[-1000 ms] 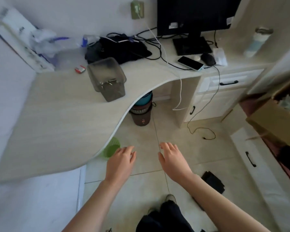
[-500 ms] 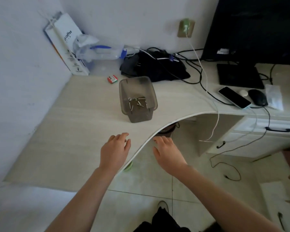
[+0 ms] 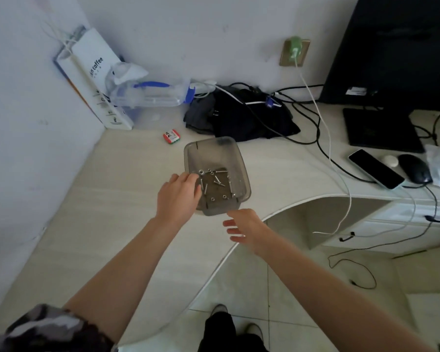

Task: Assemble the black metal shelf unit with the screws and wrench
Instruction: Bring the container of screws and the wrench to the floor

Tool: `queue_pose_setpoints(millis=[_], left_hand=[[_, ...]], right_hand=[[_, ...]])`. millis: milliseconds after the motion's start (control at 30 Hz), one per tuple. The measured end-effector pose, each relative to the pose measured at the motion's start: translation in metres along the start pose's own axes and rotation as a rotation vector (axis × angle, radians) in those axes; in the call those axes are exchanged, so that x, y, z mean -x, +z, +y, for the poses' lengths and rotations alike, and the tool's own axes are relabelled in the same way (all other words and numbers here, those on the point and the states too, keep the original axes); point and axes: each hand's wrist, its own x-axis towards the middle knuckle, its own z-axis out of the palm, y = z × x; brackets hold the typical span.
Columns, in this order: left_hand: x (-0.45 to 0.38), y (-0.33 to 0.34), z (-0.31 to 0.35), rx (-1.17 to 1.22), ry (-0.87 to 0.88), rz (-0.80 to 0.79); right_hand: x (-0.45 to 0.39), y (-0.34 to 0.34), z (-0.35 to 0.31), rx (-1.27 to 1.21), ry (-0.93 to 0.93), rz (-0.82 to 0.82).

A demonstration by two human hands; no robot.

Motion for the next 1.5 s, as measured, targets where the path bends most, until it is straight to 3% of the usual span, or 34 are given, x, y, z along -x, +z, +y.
queue_pose_setpoints(millis=[200,400,733,1233,1500], left_hand=[[-0.074,0.009,-0.019,-0.071,0.121,-0.026],[-0.132,0.025,-0.027,-0.050,0.212,-0.087],[-0.158,0.047,-0.029,0.036,0.187,-0.257],[-0.143,0.047,-0.046,0.307,-0.092,-0.328],[-0.118,0.041,-0.038,0.489,-0.101,-0.255]], right_hand=[[-0.016,0.008,-0.017,-0.315,0.180,-0.046],[-0.026,0.015,-0.018,-0.458,0.254,-0.039],[-0.036,0.026,-0.016,-0.602,0.262,0.009],[-0.023,0.011,-0.003,-0.507,0.166,0.149],[-0.004,0.000,0.017,-0.431,0.090,0.304]])
